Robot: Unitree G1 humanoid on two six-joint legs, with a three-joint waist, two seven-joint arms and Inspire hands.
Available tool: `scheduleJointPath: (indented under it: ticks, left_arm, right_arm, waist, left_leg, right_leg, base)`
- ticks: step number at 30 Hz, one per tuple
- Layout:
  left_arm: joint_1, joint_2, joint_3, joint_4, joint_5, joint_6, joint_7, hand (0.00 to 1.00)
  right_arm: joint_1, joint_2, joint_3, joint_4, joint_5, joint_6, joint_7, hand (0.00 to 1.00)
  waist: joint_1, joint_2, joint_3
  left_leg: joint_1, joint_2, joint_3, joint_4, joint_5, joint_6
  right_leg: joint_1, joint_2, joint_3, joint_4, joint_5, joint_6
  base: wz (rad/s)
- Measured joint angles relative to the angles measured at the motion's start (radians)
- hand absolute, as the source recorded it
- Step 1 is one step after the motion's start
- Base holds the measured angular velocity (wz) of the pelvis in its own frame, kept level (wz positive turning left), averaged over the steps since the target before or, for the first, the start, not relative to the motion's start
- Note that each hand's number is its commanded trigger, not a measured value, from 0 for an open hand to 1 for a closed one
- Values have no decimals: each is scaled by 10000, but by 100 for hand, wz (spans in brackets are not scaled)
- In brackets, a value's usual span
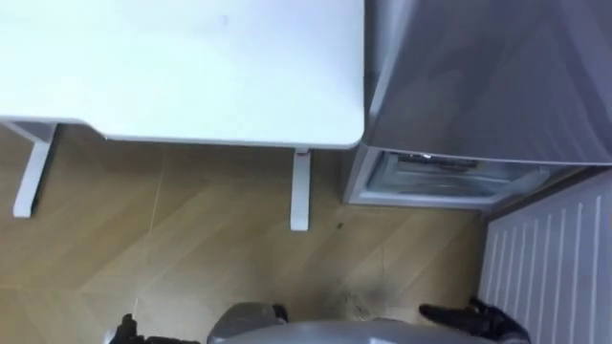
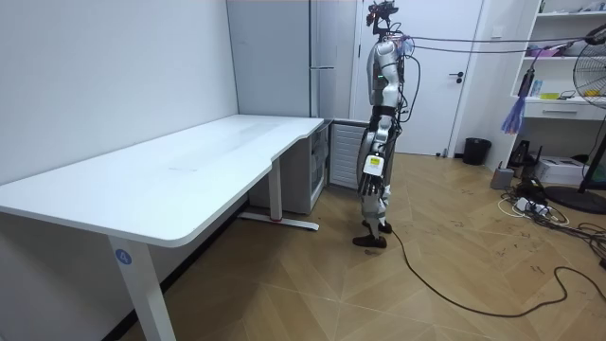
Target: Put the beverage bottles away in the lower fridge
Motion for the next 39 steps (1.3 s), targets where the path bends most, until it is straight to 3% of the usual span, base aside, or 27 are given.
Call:
scheduleJointPath:
  ticks: [4,6,11,21,31,39]
  left_arm:
    - [20,-67,45,52,487,-108,90,0]
    - [126,-150,335,48,700,-83,94,0]
    - [263,-411,877,210,1189,220,76,0]
    - [-24,-543,1963,771,1994,1012,11,0]
    - [-100,-618,2168,871,2643,1562,79,0]
    - [-155,-628,2098,847,2646,1570,81,0]
  right_arm:
    - [245,323,-336,-22,110,-14,136,0]
    - [334,407,-391,74,397,12,357,0]
    - [333,534,-700,334,468,128,755,0]
    - [377,665,-1839,1095,522,764,881,0]
    - [451,673,-1937,1103,598,968,881,0]
    - [-1,667,-1927,1037,-429,946,418,0]
  waist:
    - [-241,-18,49]
    - [-258,-38,87]
    - [-365,-82,13]
    - [-386,-76,30]
    - [-394,-63,19]
    - [-415,-123,33]
  left_leg:
    - [657,-25,20,-393,-5,-5]
    - [979,-22,142,-620,-12,-15]
    - [1199,-22,274,-700,-41,-45]
    - [1555,46,269,-681,-96,-19]
    - [1728,-9,296,-676,-76,4]
    - [1825,-10,425,-678,-78,2]
  right_leg:
    - [528,36,40,-298,45,63]
    - [750,87,292,-447,54,75]
    - [893,138,556,-494,77,83]
    - [1306,208,797,-663,164,60]
    - [1358,234,1048,-654,201,78]
    - [1405,237,1161,-684,201,76]
  base:
    - [-5]
    - [-11]
    - [-8]
    - [-5]
    - [-2]
    - [-4]
